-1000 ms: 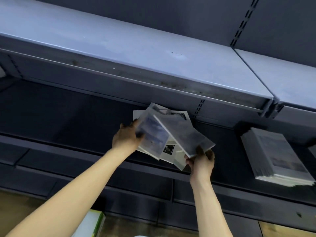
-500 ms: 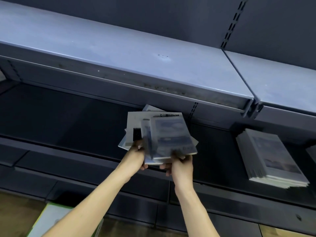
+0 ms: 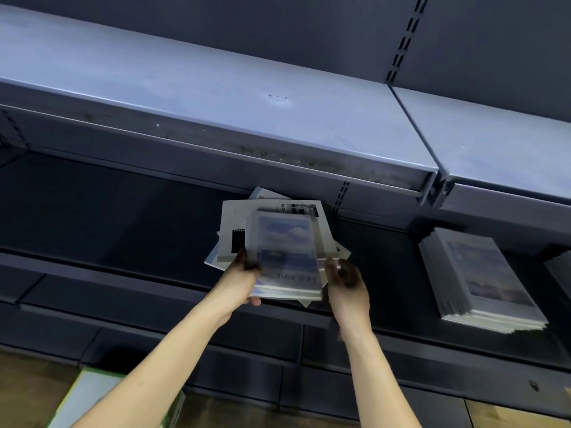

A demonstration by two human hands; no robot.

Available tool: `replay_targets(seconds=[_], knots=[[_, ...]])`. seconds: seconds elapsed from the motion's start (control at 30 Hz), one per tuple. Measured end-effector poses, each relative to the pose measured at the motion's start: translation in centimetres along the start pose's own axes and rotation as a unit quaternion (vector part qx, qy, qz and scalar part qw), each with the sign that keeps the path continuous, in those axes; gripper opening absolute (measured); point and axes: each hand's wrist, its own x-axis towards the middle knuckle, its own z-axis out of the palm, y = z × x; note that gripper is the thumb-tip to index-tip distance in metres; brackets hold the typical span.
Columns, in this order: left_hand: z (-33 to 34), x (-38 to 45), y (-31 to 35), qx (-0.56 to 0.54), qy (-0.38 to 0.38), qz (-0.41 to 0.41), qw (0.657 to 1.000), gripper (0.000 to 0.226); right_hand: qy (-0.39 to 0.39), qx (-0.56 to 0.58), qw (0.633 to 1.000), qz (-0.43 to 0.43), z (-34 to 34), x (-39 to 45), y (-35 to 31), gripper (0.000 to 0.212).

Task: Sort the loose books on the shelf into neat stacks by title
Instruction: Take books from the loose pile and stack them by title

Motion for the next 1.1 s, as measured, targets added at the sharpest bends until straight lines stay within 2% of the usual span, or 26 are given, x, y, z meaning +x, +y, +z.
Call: replay_targets(seconds=[0.1,0.2,0.23,0.3,0.33,0.43,0.57,0.83,1.1], knots=[[-0.2,-0.3,0.5,-0.043,-0.004,0.008,0.999,0.041,-0.066,0.064,0.995,0.037,0.4,-0.1,-0.7,0.046],[-0.3,-0.3,0.3,-0.051,-0.009,0.018,0.998,0.042,-0.078,0.090,0.991,0.057,1.0,-0.3,-0.8,0.050],[-0.4,-0.3,0.3,-0.049,-0.008,0.020,0.999,0.042,-0.089,0.090,0.990,0.060,1.1,-0.3,-0.9,0.044],[-0.5,-0.5,0.5,-0.035,-0.007,0.032,0.999,0.041,-0.117,0.067,0.990,0.050,0.8,-0.2,-0.9,0.017],[-0.5,-0.6,0.6,-0.025,-0.010,0.046,0.999,0.042,-0.127,0.054,0.990,0.035,0.7,-0.1,-1.0,0.013],[-0.6,-0.8,0.8,0.005,-0.025,0.097,0.995,0.057,-0.113,0.046,0.992,-0.002,0.3,0.4,-0.9,0.010],[-0.7,-0.1,1.2,0.072,-0.005,0.136,0.988,0.066,-0.064,0.033,0.994,-0.077,0.7,0.8,-1.3,0.019],[1.7,0.6,2.5,0.077,0.128,0.166,0.975,0.048,0.007,-0.044,0.983,-0.179,2.2,0.8,-2.1,0.030],[2.3,0.7,0.2,0.077,0.130,0.152,0.977,0.043,-0.013,-0.048,0.981,-0.186,3.0,0.5,-0.8,0.035]])
